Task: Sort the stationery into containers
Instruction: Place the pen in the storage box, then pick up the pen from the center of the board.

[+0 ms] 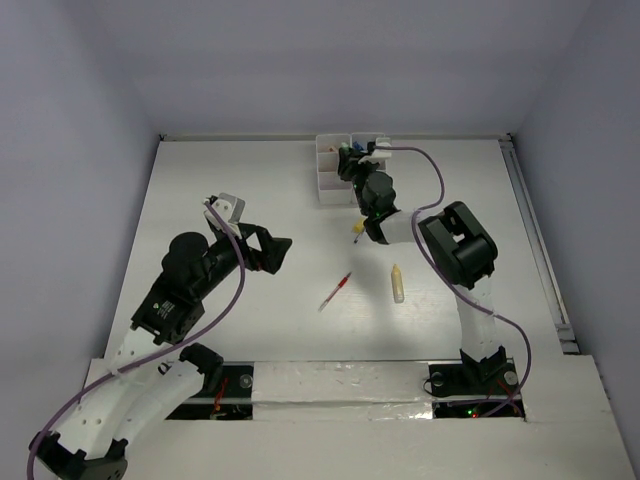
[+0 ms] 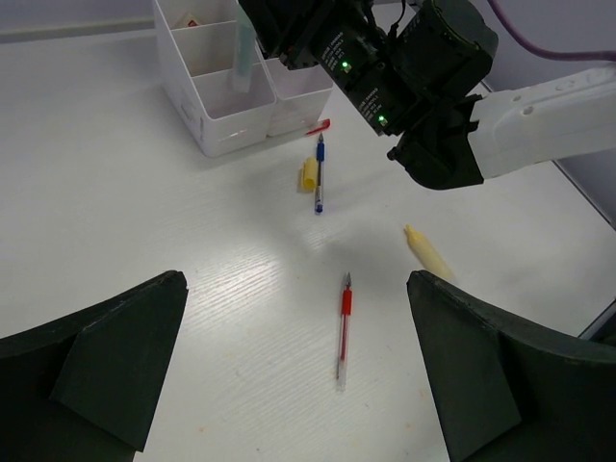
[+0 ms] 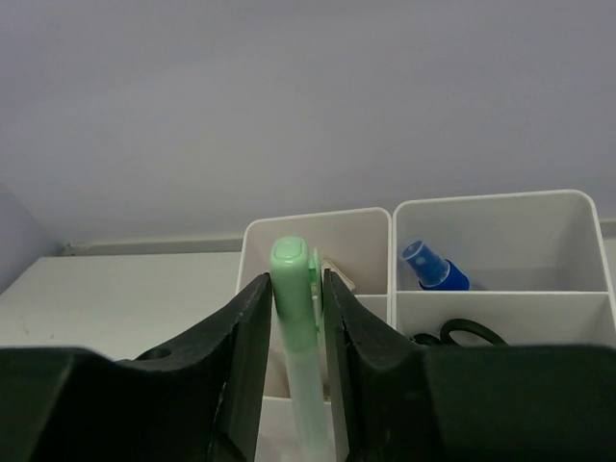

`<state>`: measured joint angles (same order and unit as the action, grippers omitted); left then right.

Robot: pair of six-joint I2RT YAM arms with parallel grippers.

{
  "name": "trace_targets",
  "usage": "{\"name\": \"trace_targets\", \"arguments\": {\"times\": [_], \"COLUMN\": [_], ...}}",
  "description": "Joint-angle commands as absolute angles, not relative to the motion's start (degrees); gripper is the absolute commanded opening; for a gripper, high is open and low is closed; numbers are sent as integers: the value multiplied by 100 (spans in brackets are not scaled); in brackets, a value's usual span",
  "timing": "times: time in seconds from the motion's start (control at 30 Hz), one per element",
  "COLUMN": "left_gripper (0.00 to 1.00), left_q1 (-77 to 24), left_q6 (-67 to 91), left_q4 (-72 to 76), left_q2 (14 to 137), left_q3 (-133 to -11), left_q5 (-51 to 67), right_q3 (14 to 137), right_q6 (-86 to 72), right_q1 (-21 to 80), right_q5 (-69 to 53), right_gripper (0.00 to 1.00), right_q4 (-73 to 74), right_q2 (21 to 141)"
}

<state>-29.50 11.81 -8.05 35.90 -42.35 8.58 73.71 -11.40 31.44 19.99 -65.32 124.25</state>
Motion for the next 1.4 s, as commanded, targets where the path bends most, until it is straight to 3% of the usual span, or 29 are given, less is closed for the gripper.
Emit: {"name": "trace_targets", "arguments": {"times": [0.0,0.23,0.57,0.83,1.0,1.1,1.37], "left_gripper": [99,99,99,99,99,99,99], "left_q1": [-2900,-2839,-2786,-2786,-2786,-2786,-2900], "left_q6": [1134,1134,1151,1195,1222,1230,1213], "left_q4": [-615,-607,-607,-580,-563,-580,-659], "left_q2": [3595,3604,3639,3709,3709,3674,3656], "left_q3": [-4219,-4219,-4219,-4175,-4157,-4149,-4122], "left_q5": [905,914,923,1116,1221,1231,1257], "right_q3": [7295,7190,6296,5502,5353,5151,4904], "right_q6": [-1125,-1142,-1598,-2837,-3067,-3357,-3516], "right_q1": [3111,3111,3111,3111,3111,3111,3111], "right_q5": [1969,1890,1731,1582,1345,1336,1609], "right_gripper": [35,45,47,46,50,52,65], "right_q4": [-7111,-7040,-5820,-2000,705,1684,2645], "right_q2": [12401,12314,10856,9089,8421,8078,7935]}}
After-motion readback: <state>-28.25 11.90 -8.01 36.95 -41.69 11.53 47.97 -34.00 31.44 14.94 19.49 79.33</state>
